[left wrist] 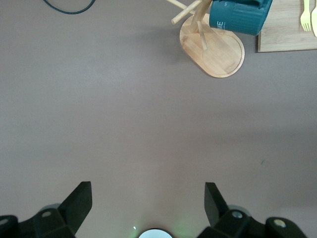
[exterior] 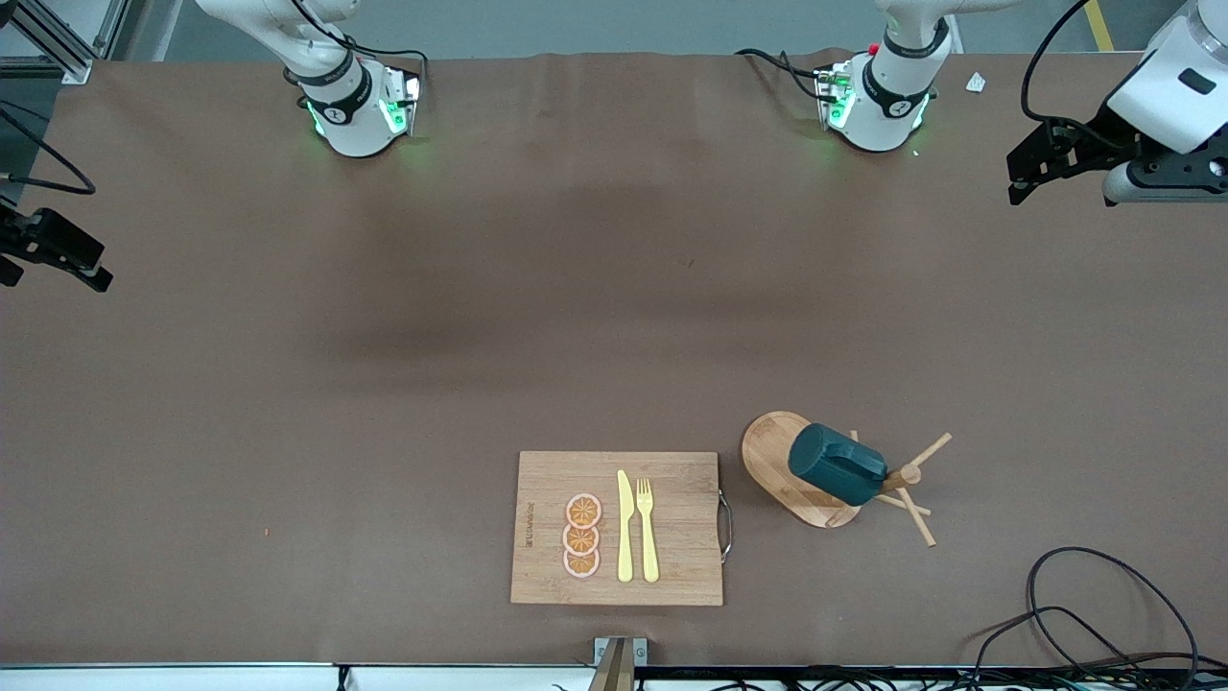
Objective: Transfer cup from left to right arm and place
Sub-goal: 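Move the left gripper toward the teal mug on the wooden stand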
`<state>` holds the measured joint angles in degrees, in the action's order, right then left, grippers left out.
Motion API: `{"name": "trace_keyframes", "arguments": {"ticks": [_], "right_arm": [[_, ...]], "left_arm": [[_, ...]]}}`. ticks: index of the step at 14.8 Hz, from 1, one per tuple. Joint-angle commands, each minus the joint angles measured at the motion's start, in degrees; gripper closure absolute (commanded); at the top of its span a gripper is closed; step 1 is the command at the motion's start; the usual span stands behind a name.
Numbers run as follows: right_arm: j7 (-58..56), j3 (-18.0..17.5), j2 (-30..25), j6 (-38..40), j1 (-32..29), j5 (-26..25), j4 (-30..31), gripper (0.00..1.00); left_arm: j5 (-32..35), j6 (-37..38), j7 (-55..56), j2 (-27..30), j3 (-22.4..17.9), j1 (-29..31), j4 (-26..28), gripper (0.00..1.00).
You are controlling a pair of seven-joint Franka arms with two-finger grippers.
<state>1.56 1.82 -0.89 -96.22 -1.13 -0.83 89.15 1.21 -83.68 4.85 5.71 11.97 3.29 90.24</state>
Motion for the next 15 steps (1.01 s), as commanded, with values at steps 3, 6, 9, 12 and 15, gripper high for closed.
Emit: {"name": "trace_keyframes", "arguments": {"ticks": [3, 6, 9, 12, 15], "right_arm": [[-0.50, -0.41, 0.19, 0.33, -0.63, -0.66, -0.30, 0.00], [-0.50, -0.41, 0.19, 0.24, -0.63, -0.66, -0.30, 0.00], [-0.50, -0.41, 0.19, 0.33, -0.63, -0.66, -0.30, 0.00], [-0.50, -0.41, 0.19, 0.33, -0.63, -0.66, -0.30, 0.00], [-0.50, -0.41, 0.19, 0.33, -0.55, -0.66, -0.30, 0.00]], "left_arm": [[-0.50, 1.06, -0.99, -0.35, 0.16, 0.23, -1.72, 0.00], [-1.12, 0.89, -0.29, -3.69, 0.51, -0.04, -4.19, 0.00], [-6.73, -1.12, 12.75, -7.37, 0.69, -0.83, -5.85, 0.00], [-7.71, -3.16, 25.18, -15.70, 0.86, -3.20, -12.34, 0.00], [-7.71, -7.71, 29.67, -23.01, 0.95, -4.08, -15.79, 0.00]]}}
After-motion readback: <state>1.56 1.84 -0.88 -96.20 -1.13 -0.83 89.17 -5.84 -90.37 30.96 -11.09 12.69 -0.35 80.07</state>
